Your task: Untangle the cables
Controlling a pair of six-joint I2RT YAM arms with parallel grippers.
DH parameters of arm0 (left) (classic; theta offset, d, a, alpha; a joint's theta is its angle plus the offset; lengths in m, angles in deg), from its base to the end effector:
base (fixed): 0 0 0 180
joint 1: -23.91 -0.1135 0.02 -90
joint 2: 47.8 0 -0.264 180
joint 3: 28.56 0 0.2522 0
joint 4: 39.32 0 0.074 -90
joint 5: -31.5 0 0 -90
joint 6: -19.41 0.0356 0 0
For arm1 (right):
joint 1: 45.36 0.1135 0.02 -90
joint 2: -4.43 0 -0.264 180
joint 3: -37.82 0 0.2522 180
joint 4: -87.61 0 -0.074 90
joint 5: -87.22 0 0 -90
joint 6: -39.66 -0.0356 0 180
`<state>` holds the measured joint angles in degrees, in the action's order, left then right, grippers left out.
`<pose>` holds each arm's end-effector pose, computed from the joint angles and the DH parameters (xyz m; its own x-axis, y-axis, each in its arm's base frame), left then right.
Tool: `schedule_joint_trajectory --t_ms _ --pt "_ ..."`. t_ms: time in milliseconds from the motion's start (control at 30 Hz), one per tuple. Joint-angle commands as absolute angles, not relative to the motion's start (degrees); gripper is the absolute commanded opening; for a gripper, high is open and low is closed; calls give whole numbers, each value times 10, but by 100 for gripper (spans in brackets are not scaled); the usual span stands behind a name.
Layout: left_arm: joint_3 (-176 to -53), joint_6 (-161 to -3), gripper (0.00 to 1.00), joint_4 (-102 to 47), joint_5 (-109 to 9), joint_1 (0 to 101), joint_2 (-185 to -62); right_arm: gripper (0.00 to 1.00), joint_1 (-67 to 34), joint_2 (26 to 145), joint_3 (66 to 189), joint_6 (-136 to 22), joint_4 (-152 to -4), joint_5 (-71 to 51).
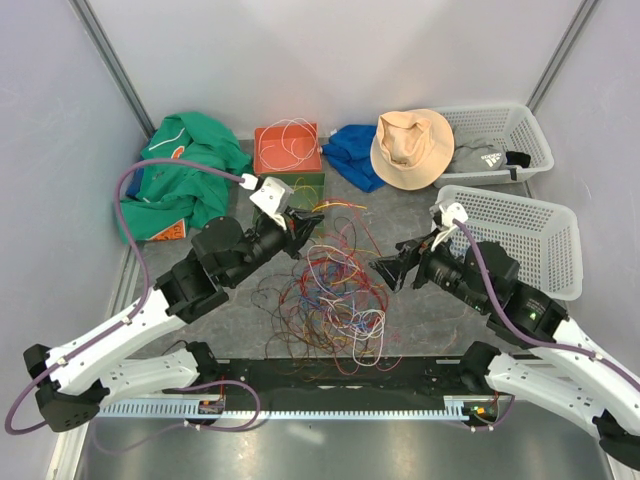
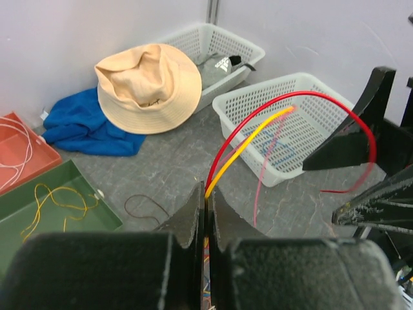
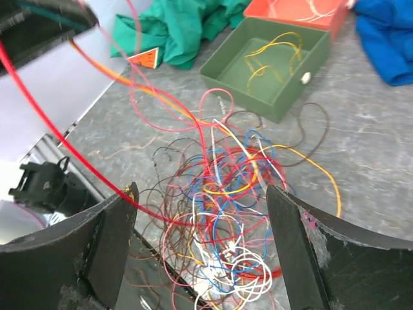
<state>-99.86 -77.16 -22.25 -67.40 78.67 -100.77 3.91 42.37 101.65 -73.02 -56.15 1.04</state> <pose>0.1254 -0.1680 0.4060 -0.0695 -0.0975 -0.9928 0.7144 0.6898 -0.1178 0.0973 0.1094 0.3663 -0.3832 0.1446 -0.9123 -0.6130 0.6990 0.3683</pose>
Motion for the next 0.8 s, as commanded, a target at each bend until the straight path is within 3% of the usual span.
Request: schedule_joint_trajectory --t_ms 0,200,433,767 --pt "-1012 -793 2 -173 -679 786 -1006 87 40 406 1060 -717 -565 53" --pt "-1005 -803 2 -172 -671 787 -1011 77 40 393 1077 -718 -626 17" --pt "-997 -806 2 -165 -662 786 -1022 53 40 389 1073 -723 -691 39" --pt "-986 -818 2 -169 -627 786 -1016 43 40 459 1069 -724 -704 43"
